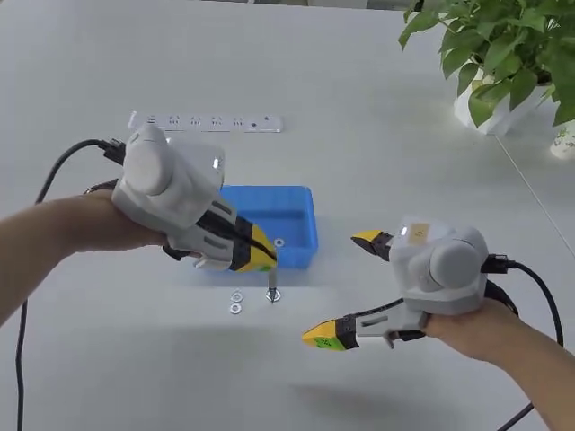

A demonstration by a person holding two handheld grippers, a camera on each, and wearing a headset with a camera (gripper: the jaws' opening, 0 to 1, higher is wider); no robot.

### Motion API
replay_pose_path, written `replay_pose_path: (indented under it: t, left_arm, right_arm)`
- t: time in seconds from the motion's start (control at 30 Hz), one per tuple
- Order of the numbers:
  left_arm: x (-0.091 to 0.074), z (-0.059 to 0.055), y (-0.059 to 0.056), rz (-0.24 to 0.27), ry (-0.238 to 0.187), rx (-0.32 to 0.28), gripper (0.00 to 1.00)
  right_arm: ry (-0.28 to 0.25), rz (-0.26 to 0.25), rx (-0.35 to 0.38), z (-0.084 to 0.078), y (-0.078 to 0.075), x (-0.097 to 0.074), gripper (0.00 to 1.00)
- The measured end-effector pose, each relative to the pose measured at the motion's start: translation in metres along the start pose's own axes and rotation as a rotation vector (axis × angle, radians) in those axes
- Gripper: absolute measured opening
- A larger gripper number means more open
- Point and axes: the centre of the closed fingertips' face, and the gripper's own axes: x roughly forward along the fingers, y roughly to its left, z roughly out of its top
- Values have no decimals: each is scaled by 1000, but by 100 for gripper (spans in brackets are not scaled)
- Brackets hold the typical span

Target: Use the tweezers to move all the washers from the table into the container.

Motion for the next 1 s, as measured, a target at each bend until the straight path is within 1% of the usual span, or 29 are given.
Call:
replay_pose_path:
  t: [0.27, 0.4, 0.5, 0.6, 0.73, 0.8, 0.87, 0.93, 0.97, 1.0]
  left_arm:
    - [2, 1, 1, 0, -9, -4, 5]
    - [2, 0, 2, 2, -5, 2, 5]
    - [0, -2, 5, 10, 6, 14, 5]
    - [0, -2, 4, 1, 2, 7, 5]
    - [1, -2, 3, -3, -1, 5, 5]
    - [1, -2, 3, -2, 0, 4, 5]
    - [1, -3, 3, -4, 0, 3, 5]
    - [0, -3, 3, -4, 2, 3, 5]
    - [0, -3, 3, -6, 2, 4, 5]
    - [1, -3, 3, -7, 1, 3, 5]
  right_arm:
    - [4, 16, -1, -2, 4, 2, 95]
    - [3, 29, -8, -1, 6, 5, 92]
    - [-5, 44, -22, 2, 8, 8, 88]
    - [-7, 52, -30, 4, 9, 11, 87]
    - [-22, 82, -53, 9, 16, 17, 79]
    - [-20, 95, -75, 11, 19, 21, 71]
    - [-26, 110, -82, 14, 22, 25, 66]
    - [-11, 140, -100, 14, 27, 29, 58]
    - [-1, 149, -115, 14, 28, 32, 53]
    - [-1, 153, -125, 15, 29, 34, 51]
